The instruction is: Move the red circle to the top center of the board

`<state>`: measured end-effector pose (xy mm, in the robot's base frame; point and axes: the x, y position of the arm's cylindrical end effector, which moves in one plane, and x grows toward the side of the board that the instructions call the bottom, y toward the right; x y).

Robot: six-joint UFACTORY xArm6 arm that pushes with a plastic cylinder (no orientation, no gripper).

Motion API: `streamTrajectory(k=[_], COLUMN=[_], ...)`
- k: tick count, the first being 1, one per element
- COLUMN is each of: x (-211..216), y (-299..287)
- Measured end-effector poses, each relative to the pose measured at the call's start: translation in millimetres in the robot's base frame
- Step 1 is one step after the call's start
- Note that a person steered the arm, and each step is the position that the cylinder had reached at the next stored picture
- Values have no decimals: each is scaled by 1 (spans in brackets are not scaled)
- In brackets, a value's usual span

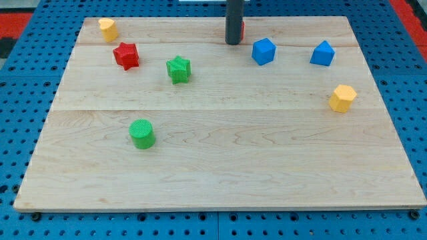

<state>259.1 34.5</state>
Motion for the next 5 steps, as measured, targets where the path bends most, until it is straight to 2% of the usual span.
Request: streamTrajectory(k=[1,2,3,4,5], x=[-4,-40,-44,-42,-39], y=[62,69,-7,-34,-24])
